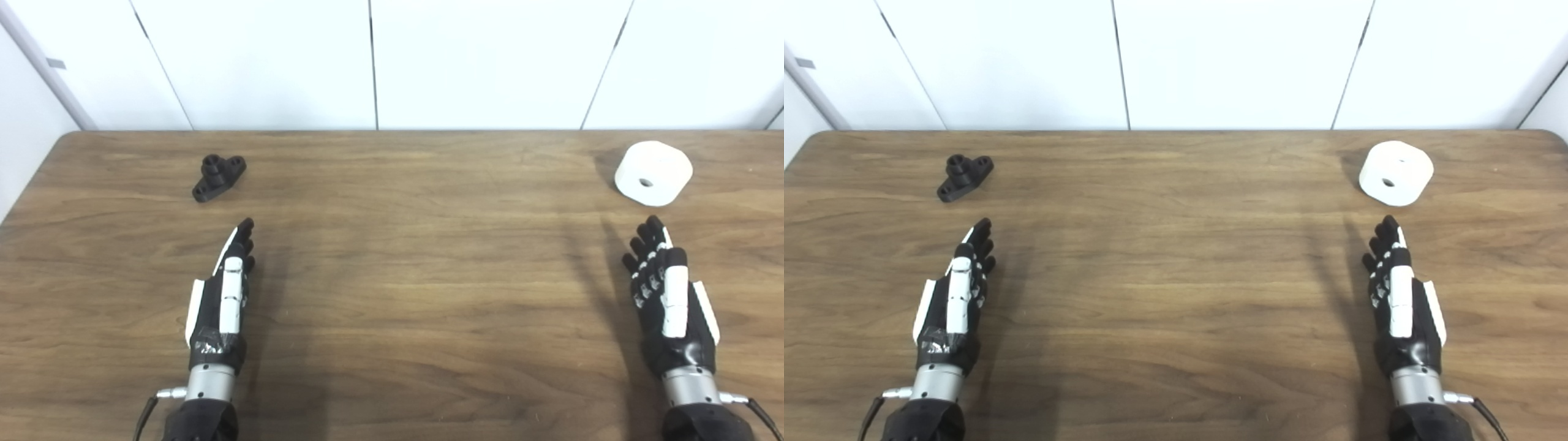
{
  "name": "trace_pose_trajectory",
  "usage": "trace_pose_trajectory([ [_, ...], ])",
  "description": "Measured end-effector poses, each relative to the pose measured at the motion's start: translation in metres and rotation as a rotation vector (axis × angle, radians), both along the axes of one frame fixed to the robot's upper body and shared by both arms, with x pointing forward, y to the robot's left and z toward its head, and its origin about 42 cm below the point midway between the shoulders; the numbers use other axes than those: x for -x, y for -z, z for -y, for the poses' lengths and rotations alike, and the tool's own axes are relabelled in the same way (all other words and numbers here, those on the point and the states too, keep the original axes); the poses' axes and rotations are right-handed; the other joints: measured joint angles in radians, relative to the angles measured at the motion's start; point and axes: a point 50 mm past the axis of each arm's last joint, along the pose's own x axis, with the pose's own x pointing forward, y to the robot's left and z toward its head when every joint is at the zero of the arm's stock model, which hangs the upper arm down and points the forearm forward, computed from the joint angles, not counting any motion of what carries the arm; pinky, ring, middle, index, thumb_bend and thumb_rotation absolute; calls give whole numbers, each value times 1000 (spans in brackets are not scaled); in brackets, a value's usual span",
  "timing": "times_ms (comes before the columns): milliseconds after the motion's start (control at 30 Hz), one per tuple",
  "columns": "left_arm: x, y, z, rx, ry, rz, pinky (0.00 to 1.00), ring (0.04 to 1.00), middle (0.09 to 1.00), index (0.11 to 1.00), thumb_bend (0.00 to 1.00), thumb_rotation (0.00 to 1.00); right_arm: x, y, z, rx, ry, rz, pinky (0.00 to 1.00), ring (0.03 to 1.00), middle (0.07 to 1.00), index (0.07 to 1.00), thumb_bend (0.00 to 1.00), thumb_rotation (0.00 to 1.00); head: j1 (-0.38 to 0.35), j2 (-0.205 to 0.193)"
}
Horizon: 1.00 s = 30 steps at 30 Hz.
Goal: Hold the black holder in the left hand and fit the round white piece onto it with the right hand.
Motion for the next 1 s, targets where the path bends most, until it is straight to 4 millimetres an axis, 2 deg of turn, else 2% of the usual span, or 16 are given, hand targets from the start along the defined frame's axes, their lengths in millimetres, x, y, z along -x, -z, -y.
trace_pose_trajectory([
  [267,0,0,0,-3,1,13,1000,1000,990,961,384,1000,0,0,0,1,0,0,1000,1000,1000,1000,553,1000,0,-2],
  [433,0,0,1,-10,5,12,1000,1000,994,963,421,1000,0,0,0,1,1,0,1000,1000,1000,1000,551,1000,8,-9],
  [600,0,-1,3,-12,15,28,1000,1000,995,964,378,1000,0,1,1,3,-5,1,1000,1000,1000,1000,533,1000,86,-63],
  [633,-1,1,4,-13,19,27,1000,1000,993,962,377,1000,0,1,2,6,-9,4,1000,1000,1000,1000,530,1000,113,-86],
  [667,-1,2,5,-14,21,25,1000,1000,992,961,376,1000,0,2,2,9,-11,7,1000,1000,1000,1000,529,1000,114,-86],
  [700,-1,5,7,-14,26,22,1000,1000,995,964,365,1000,0,4,4,14,-13,11,1000,1000,1000,1000,538,1000,132,-103],
  [733,-1,7,8,-12,29,18,1000,1000,996,964,359,1000,0,5,6,20,-15,13,1000,1000,1000,1000,548,1000,132,-103],
  [767,-1,8,10,-12,33,18,1000,1000,997,963,370,999,0,5,8,25,-17,17,1000,1000,1000,1000,561,1000,162,-130],
  [1000,-2,13,17,-41,41,27,1000,1000,1000,968,359,1000,0,8,12,21,-26,30,1000,1000,1000,1000,612,1000,216,-186],
])
